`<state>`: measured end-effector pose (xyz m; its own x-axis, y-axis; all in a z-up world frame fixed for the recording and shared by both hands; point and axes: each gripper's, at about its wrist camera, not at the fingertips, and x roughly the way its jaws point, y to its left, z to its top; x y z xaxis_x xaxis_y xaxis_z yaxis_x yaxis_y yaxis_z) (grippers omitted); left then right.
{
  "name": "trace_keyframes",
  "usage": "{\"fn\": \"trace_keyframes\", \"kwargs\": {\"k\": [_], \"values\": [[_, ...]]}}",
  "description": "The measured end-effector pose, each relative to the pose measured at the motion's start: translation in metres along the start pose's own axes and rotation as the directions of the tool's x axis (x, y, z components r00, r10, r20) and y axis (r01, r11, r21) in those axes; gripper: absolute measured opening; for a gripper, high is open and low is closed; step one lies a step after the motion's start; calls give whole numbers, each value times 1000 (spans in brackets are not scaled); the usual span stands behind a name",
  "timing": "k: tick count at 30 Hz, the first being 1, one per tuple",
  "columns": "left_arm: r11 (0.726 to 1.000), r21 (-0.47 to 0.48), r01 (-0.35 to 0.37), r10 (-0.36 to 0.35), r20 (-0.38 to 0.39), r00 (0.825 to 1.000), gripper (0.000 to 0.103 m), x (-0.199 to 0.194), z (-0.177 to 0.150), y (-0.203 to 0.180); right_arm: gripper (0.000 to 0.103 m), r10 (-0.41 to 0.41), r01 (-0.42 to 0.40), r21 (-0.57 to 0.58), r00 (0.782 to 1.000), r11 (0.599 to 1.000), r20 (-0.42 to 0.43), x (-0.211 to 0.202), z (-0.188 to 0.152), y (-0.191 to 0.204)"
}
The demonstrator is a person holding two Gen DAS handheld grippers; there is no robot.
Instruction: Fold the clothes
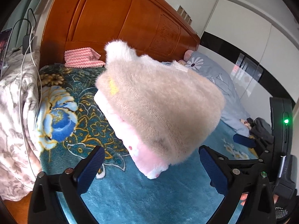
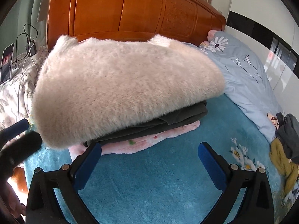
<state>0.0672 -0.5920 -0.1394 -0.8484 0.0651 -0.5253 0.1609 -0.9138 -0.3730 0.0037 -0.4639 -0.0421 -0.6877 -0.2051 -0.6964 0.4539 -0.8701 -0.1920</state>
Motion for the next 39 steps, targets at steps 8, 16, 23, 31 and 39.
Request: {"fn": "trace_keyframes", "kwargs": {"k": [8, 16, 23, 31, 39], "values": [[1000, 12, -11, 11, 6, 1000, 103, -1, 0, -3, 103, -17, 17, -33, 1000, 999, 1, -1, 1, 8], [1000, 14, -11, 10, 12, 1000, 103, -2, -3, -4, 103, -28, 28, -17, 999, 999, -17, 0, 0, 8], [999, 30, -31, 31, 26, 999, 103, -5, -2, -6, 103, -33, 33, -23, 999, 999, -18, -2, 1, 9], [999, 27, -37, 37, 20, 999, 103, -5, -3, -4, 103, -27, 26, -25, 999, 999, -24, -1, 1, 12], [999, 25, -43, 42, 26, 999, 103, -6, -3, -4, 103, -27, 27, -23, 999, 999, -27, -1, 0, 12]]}}
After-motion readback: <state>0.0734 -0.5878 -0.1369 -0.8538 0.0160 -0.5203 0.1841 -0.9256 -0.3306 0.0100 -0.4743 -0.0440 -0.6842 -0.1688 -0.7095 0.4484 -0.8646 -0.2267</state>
